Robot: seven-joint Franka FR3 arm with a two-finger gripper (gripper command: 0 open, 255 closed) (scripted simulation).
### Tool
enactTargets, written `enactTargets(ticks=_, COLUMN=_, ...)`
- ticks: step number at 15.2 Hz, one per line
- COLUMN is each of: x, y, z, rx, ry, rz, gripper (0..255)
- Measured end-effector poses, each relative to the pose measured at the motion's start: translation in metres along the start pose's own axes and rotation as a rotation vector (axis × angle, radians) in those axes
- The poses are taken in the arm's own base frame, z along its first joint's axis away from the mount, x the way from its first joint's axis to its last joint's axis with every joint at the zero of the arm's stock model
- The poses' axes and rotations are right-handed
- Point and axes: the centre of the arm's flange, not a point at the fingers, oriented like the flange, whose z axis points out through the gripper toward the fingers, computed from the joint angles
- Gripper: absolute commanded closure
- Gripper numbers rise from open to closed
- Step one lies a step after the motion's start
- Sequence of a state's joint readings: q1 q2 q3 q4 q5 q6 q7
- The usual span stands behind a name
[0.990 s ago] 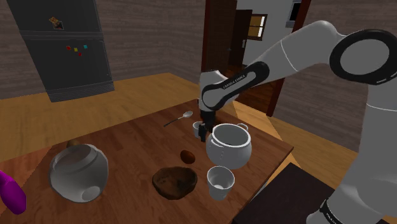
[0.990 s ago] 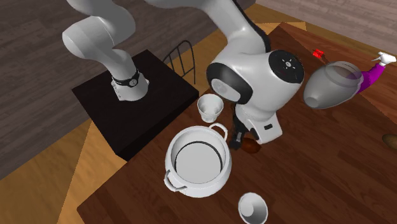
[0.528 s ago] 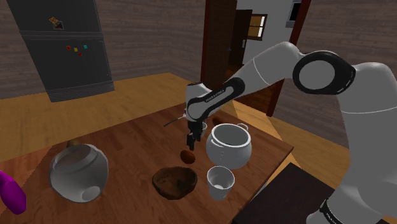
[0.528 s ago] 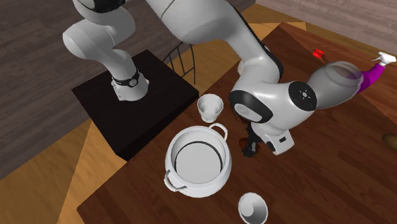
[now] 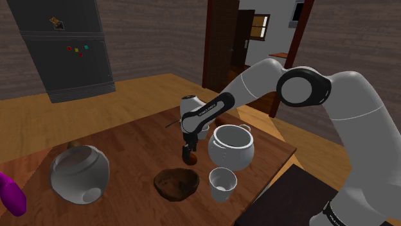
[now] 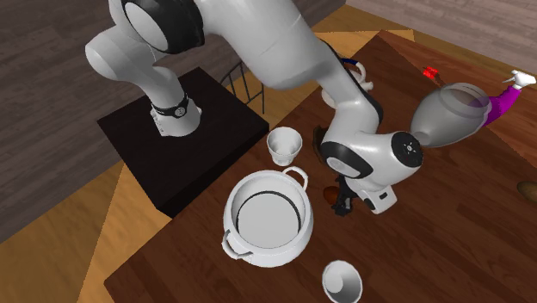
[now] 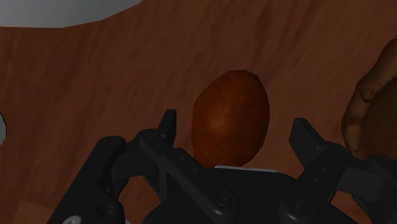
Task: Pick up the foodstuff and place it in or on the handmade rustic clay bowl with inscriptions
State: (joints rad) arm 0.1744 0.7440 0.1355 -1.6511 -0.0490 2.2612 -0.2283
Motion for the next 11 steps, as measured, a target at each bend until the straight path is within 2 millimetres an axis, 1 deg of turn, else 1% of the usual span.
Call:
enactTargets(ticks=3, x=0.001, y=0.000, z=0.018, rx=0.000, ry=0.000, rz=0.000, gripper=0)
enactTargets(ticks=4, x=0.001, y=0.000, z=0.021, rx=0.000, ry=0.000, rz=0.000, gripper=0)
enactTargets(ticks=10, x=0.001, y=0.000, z=0.024, rx=0.000, ry=0.000, rz=0.000, gripper=0)
enactTargets(ticks=11, x=0.001, y=0.000, z=0.024, rx=0.000, ry=0.000, rz=0.000, gripper=255)
